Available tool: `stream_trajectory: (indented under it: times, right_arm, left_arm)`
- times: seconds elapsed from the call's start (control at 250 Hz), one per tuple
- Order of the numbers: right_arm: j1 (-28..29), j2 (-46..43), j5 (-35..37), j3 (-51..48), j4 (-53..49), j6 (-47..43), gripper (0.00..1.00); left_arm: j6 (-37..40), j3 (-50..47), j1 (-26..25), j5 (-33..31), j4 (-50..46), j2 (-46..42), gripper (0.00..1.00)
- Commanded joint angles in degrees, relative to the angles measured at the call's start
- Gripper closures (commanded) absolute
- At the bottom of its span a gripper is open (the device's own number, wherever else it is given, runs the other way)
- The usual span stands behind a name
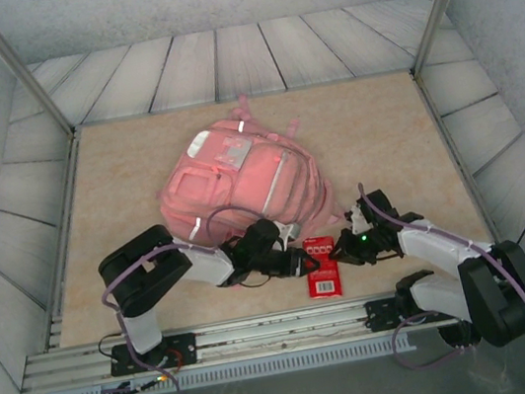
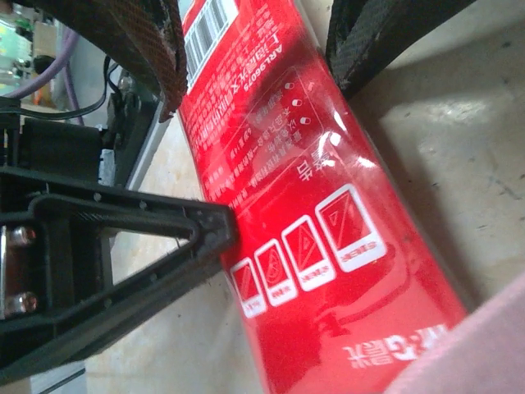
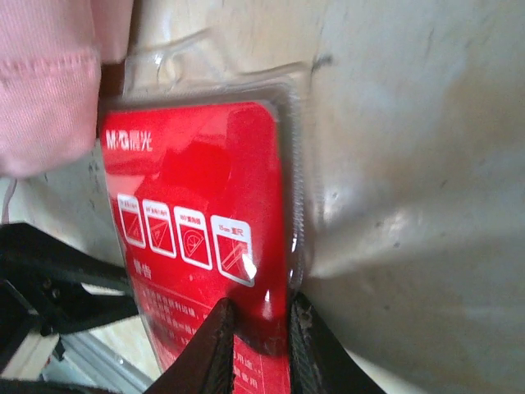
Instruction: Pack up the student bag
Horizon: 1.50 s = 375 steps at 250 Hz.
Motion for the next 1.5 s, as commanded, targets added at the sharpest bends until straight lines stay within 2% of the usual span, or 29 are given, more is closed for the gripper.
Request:
stream_trajectory:
  times: [0.0, 0.088, 0.24, 0.396, 0.472, 0.723, 1.071, 1.231, 1.495]
  right_arm:
    - [0.68, 0.37, 0.52, -2.34, 1.4, 1.68, 0.8]
    - [0.75, -0.24, 0.55, -2.66, 1.48, 1.96, 0.8]
    - [0.65, -2.98, 2.3, -2.43, -0.9, 2.07, 0.8]
    - [0.76, -5.32, 3.6, -2.59, -2.44, 2.09, 0.8]
    - [0.69, -5.34, 3.64, -2.53, -2.74, 2.19, 0.79]
    - [0.75, -7.14, 5.21, -0.95, -5.72, 1.75, 0.73]
    - [0.69, -10.36, 8.93, 0.33, -10.26, 1.86, 0.69]
    - [0.7, -11.1, 8.15, -0.02, -10.42, 2.23, 0.69]
    - [0.68, -11.52, 6.64, -0.81, -8.97, 2.71, 0.77]
  left_arm:
    - [-3.44, 2.18, -0.74, 2.12, 7.38, 2.25, 0.55]
    - [-3.17, 3.0, -0.74, 1.75, 6.11, 1.58, 0.6]
    - [-2.86, 2.67, -0.75, 0.03, 4.44, -0.43, 0.61]
    - [-2.89, 3.02, -0.74, -1.35, 4.46, -1.26, 0.52]
    - [-2.62, 4.77, -0.65, -1.39, 4.68, -0.36, 0.52]
    - [-3.46, 7.56, -0.76, -1.41, 6.3, 0.64, 0.62]
    - [-3.06, 8.11, -0.78, -0.31, 5.5, 0.67, 0.66]
    - [-3.49, 9.34, -1.01, 0.36, 5.47, 2.3, 0.68]
    - [-3.56, 11.49, -1.33, -1.3, -0.2, 3.67, 0.69]
